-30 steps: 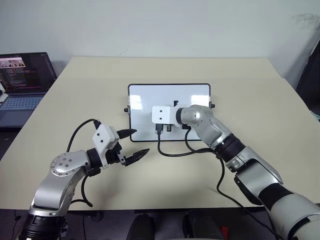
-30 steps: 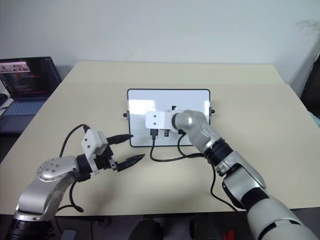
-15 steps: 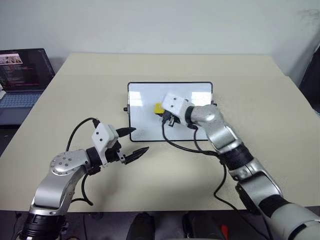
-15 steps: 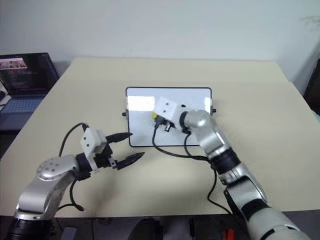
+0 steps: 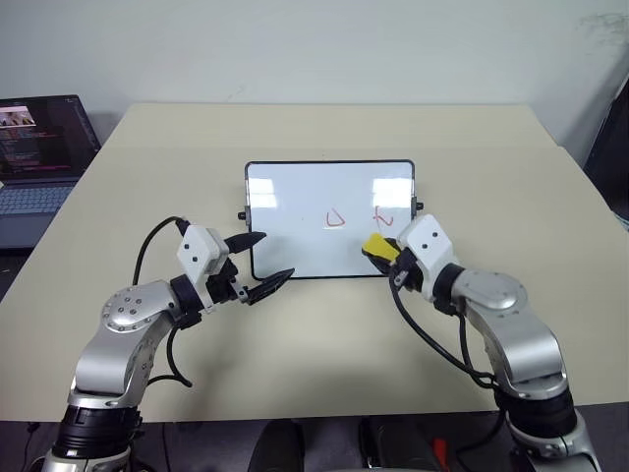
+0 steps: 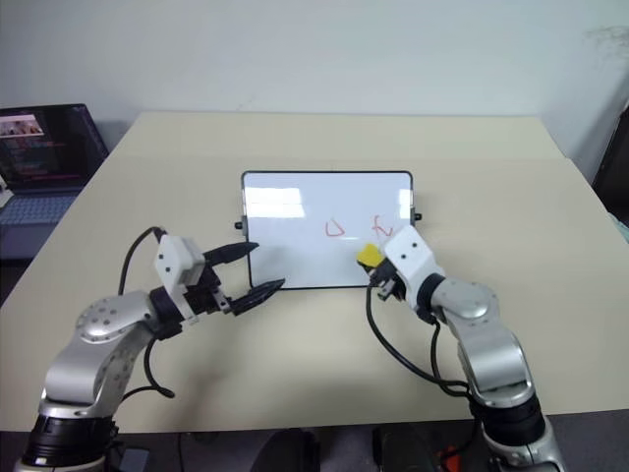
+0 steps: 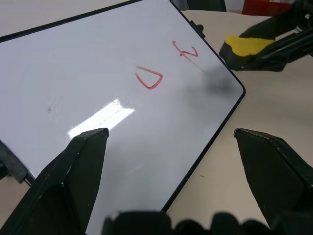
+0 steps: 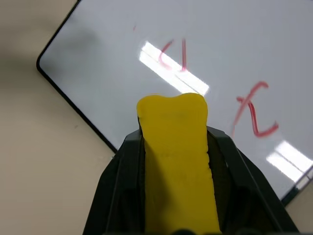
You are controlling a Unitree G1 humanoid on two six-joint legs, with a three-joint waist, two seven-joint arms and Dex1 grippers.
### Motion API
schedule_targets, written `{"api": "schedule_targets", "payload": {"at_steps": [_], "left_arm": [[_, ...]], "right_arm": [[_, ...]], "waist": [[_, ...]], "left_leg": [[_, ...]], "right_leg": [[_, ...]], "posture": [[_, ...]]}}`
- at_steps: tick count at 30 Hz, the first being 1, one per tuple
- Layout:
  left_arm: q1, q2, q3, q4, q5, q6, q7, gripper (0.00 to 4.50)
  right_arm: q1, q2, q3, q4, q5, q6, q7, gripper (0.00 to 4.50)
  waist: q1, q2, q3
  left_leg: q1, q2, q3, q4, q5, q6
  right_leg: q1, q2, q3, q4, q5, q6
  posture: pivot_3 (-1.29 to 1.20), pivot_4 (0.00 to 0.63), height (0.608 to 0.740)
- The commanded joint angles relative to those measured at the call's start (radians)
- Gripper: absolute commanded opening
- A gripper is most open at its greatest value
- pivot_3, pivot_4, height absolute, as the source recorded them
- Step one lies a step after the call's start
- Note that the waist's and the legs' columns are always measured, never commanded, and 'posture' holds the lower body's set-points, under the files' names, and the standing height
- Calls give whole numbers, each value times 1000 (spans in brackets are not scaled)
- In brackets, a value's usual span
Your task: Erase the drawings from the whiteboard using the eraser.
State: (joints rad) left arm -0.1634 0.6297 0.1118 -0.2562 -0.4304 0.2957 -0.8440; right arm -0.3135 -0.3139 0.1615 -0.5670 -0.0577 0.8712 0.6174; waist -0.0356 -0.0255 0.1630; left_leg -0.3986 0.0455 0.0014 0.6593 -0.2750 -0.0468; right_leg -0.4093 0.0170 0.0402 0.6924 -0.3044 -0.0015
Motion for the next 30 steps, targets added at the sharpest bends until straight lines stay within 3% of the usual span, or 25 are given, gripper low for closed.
{"api": "schedule_targets", "payload": {"at_steps": [1,5,12,23,30], "left_arm": [[-27,0,2,13,-4,-21,-16,4500],[-42,7,2,42,4,-27,-28,4500],[-31,22,14,56,23,-30,-26,4500],[-10,44,21,41,21,-24,-26,4500],[-1,42,17,27,19,-21,-22,4500]], "right_arm": [[12,-20,25,-46,5,-1,-33,1300],[-11,-44,102,-29,-28,-45,-64,1300],[-201,7,220,147,-90,-168,-121,1300],[-519,133,296,606,-160,-389,-152,1300],[-553,117,350,780,-221,-471,-93,1300]], "waist": [[0,0,0],[1,-1,0],[-2,-1,1],[2,-1,1],[2,-1,1]], "left_leg": [[0,0,0,0,0,0],[0,0,0,0,0,0],[0,0,0,1,0,0],[0,0,0,2,0,0],[0,0,0,2,0,0]], "right_leg": [[0,0,0,0,0,0],[0,0,0,-1,0,0],[0,0,0,1,0,0],[0,0,0,1,0,0],[0,-1,0,2,0,0]], "posture": [[0,150,740],[0,150,740],[0,150,740],[0,150,740],[0,150,740]]}}
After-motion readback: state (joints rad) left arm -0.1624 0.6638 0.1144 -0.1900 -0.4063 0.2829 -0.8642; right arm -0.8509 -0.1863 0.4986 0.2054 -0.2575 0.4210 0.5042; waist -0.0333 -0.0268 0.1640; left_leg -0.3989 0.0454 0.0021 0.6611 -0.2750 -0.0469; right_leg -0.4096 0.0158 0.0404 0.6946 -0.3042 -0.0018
